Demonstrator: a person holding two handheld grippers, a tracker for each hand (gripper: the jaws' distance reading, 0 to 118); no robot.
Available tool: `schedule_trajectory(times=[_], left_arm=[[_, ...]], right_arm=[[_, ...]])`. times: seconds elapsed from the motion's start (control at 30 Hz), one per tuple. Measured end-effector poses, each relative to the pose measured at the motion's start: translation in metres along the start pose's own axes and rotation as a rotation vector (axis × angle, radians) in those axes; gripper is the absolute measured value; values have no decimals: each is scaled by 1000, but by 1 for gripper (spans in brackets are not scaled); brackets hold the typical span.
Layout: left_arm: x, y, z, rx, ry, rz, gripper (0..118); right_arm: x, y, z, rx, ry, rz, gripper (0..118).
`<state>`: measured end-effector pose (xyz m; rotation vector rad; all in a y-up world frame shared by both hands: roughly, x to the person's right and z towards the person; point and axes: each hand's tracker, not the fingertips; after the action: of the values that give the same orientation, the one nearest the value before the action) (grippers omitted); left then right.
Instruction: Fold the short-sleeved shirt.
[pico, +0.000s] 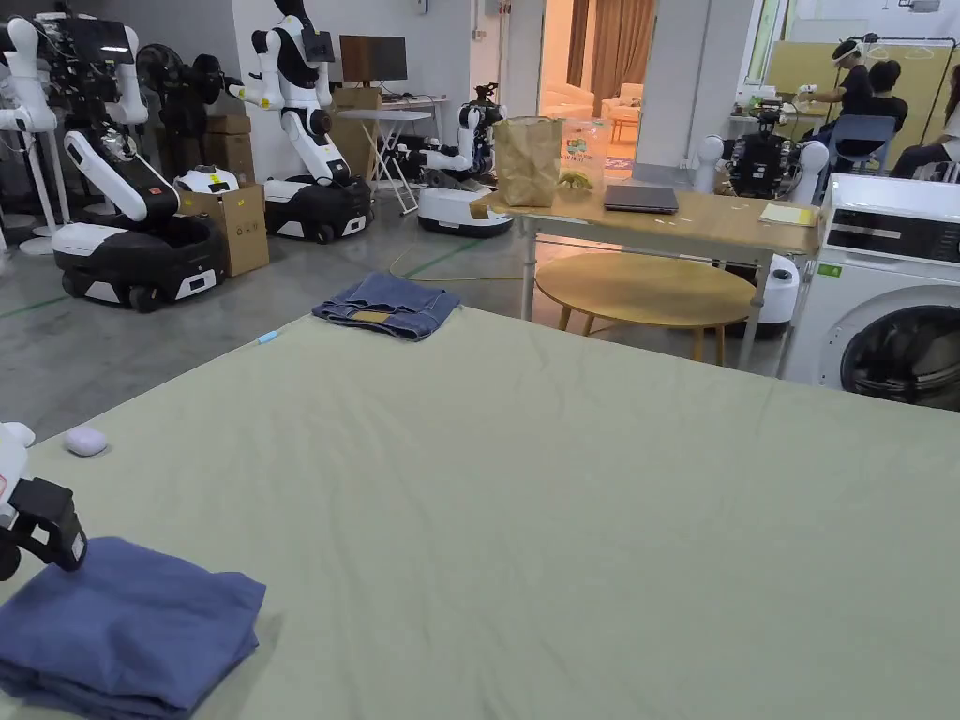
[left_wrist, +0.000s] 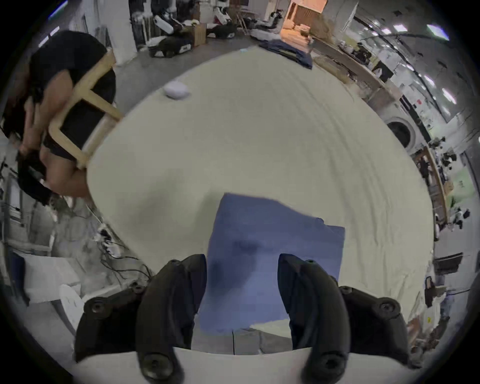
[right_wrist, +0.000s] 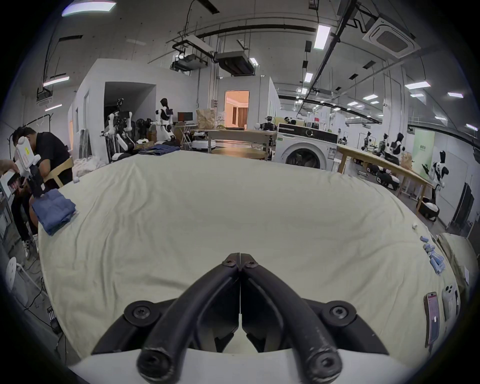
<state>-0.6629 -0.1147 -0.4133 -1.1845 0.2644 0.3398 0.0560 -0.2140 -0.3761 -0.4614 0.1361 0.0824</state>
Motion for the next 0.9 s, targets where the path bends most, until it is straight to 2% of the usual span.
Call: schedule_trajectory(times=[0.1, 0.37, 0.57, 0.7, 0.8, 0.9], left_arm=[[15, -2, 7, 54, 21, -48, 57], [112, -54, -23, 132, -219, -196, 57], [224, -114, -33, 392, -354, -374, 57], [298, -158, -32, 611, -351, -433, 57], [343, -177, -38, 731, -295, -423, 57], [371, -199, -37, 872, -349, -418, 55]], right_arm=[[4, -2, 1, 0, -1, -11, 0], [20, -3, 7, 9, -27, -44, 0], [36, 4, 13, 42, -61, -85, 0], [43, 11, 18, 75, -98, -100, 0], [47, 17, 20, 107, -122, -113, 0], [51, 23, 22, 134, -138, -109, 0]])
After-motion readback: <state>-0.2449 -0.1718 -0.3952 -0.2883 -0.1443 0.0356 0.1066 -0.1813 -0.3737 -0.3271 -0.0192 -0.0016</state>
